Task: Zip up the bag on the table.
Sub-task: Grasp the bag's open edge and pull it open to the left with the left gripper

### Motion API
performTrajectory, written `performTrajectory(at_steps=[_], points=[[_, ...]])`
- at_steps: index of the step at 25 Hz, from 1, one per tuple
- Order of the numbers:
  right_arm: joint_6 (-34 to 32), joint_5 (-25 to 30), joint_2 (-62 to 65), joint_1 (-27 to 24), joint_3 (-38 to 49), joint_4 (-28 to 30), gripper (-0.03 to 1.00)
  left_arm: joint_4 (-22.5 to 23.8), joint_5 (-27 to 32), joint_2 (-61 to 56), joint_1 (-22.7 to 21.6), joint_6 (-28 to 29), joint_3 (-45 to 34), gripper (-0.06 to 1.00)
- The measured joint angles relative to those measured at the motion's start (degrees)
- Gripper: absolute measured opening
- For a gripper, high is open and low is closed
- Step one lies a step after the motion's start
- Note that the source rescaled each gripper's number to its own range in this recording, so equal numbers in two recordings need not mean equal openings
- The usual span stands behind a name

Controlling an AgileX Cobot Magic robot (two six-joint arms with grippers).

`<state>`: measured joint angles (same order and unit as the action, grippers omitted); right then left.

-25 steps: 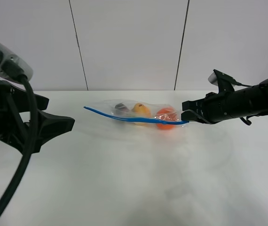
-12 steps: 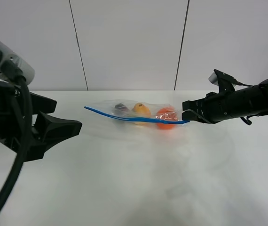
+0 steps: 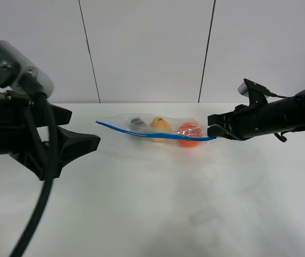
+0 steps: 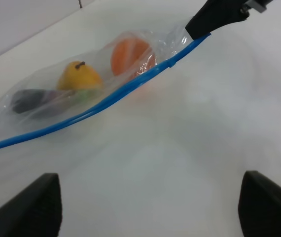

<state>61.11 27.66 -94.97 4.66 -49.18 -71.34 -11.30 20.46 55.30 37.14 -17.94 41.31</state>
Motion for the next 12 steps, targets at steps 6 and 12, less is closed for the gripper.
performTrajectory(at_steps=[6,12], points=[[-0.2,0.1,0.0,0.0,0.0,0.3,0.00,0.0,-4.9,8.5,0.0,-0.5,0.0,1.00],[-0.4,0.2,0.0,0.0,0.0,0.8,0.00,0.0,-10.5,16.2,3.2,-0.7,0.0,1.00]])
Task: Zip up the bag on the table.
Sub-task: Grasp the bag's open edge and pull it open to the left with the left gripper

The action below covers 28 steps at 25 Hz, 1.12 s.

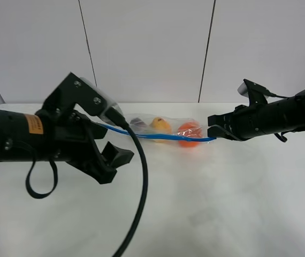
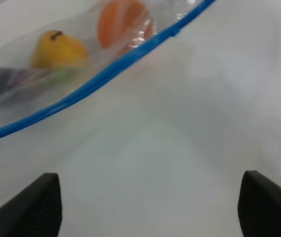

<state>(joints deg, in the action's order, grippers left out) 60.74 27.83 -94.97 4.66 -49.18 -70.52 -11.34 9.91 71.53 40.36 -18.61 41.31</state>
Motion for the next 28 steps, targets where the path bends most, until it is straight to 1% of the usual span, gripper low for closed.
performTrajectory(at_steps=[5,10,15,17,23,28], points=[[-0.1,0.1,0.0,0.0,0.0,0.7,0.00,0.0,-2.8,7.8,4.5,-0.2,2.3,1.00],[-0.2,0.1,0.0,0.0,0.0,1.1,0.00,0.0,-5.3,13.6,6.6,-0.4,5.1,1.00],[-0.4,0.7,0.0,0.0,0.0,1.2,0.00,0.0,-9.0,17.1,6.6,-3.8,5.5,1.00],[-0.5,0.8,0.0,0.0,0.0,1.3,0.00,0.0,-9.6,18.9,6.6,-5.3,6.4,1.00],[-1.3,1.0,0.0,0.0,0.0,1.9,0.00,0.0,-10.7,24.5,6.6,-7.1,10.2,1.00],[-3.3,1.2,0.0,0.0,0.0,4.1,0.00,0.1,-10.7,28.6,6.6,-8.6,14.5,1.00]])
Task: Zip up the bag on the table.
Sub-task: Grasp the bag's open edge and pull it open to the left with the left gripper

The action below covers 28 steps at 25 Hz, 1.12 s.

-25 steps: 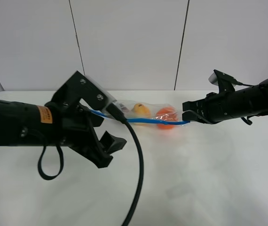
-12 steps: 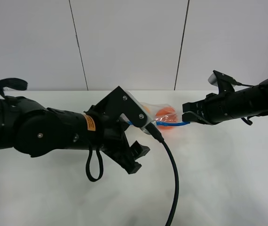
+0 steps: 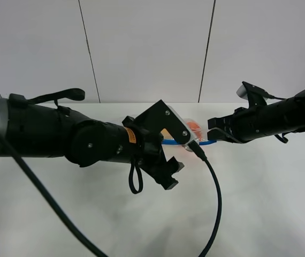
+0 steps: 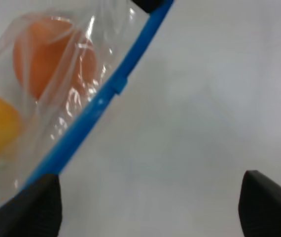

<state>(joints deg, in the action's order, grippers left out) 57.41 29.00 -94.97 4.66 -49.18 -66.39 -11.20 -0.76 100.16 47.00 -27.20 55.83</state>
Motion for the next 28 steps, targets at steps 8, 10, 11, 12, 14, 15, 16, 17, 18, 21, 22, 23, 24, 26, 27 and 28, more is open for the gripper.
performTrajectory(at_steps=[8,10,11,12,14,15,16,17,18,21,22,23,24,26,27,28], points=[[-2.0,0.2,0.0,0.0,0.0,2.3,0.00,-0.1,-0.4,3.8,0.0,-1.7,5.5,1.00],[-2.0,0.2,0.0,0.0,0.0,2.3,0.00,-0.1,-0.9,4.3,0.0,-1.7,5.6,1.00],[-2.1,0.3,0.0,0.0,0.0,2.3,0.00,-0.1,-1.2,4.6,0.0,-1.7,5.6,1.00],[-2.1,0.5,0.0,0.0,0.0,2.3,0.00,-0.1,-1.3,4.9,0.0,-1.7,5.6,1.00],[-2.1,1.3,0.0,0.0,0.0,2.2,0.00,-0.1,-1.5,5.5,0.0,-1.7,5.6,1.00],[-2.1,1.5,0.0,0.0,0.0,2.2,0.00,-0.1,-1.7,5.8,0.0,-1.7,5.6,1.00],[-2.1,1.6,0.0,0.0,0.0,2.2,0.00,-0.1,-2.0,5.9,0.0,-2.0,5.6,1.00],[-2.1,1.6,0.0,0.0,0.0,2.2,0.00,0.0,-2.4,6.0,0.0,-2.3,5.6,1.00],[-2.1,1.6,0.0,0.0,0.0,2.2,0.00,0.3,-3.0,6.0,0.0,-2.9,5.6,1.00],[-2.1,2.3,0.0,0.0,0.0,2.1,0.00,0.8,-4.4,6.0,0.0,-4.6,5.6,1.00],[-2.1,2.6,0.1,0.0,0.0,2.1,0.00,0.9,-4.4,6.0,0.0,-5.2,5.6,1.00],[-2.1,2.9,0.2,0.0,0.0,2.1,0.00,0.9,-4.3,6.0,0.0,-6.4,5.6,1.00],[-2.1,3.0,0.6,0.0,0.0,2.1,0.00,0.9,-4.2,6.0,0.0,-7.5,5.6,1.00],[-2.1,3.0,1.8,0.0,0.0,2.1,0.00,1.1,-3.7,6.0,0.0,-10.3,5.6,1.00],[-2.1,3.0,2.4,0.0,0.0,2.1,0.00,1.2,-3.3,6.0,0.0,-11.8,5.6,1.00],[-2.1,3.0,3.1,0.0,0.0,2.1,0.00,1.4,-2.8,6.0,0.0,-13.6,5.6,1.00]])
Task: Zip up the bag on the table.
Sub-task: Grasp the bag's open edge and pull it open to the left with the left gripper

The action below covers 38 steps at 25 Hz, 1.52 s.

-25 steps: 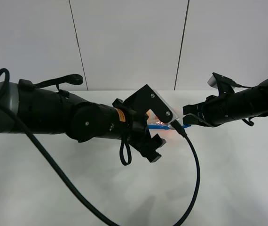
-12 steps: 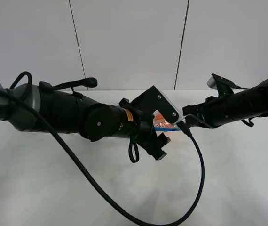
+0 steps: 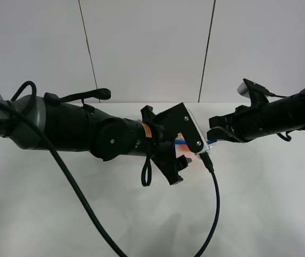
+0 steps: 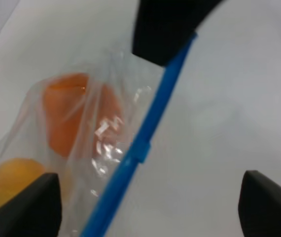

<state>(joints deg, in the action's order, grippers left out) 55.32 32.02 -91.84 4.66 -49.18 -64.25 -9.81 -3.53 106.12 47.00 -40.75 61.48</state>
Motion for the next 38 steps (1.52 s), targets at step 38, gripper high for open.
performTrajectory(at_steps=[38], points=[[-1.7,4.2,2.2,0.0,0.0,0.2,0.00,0.1,-13.5,4.8,0.0,-23.9,-0.1,0.94]])
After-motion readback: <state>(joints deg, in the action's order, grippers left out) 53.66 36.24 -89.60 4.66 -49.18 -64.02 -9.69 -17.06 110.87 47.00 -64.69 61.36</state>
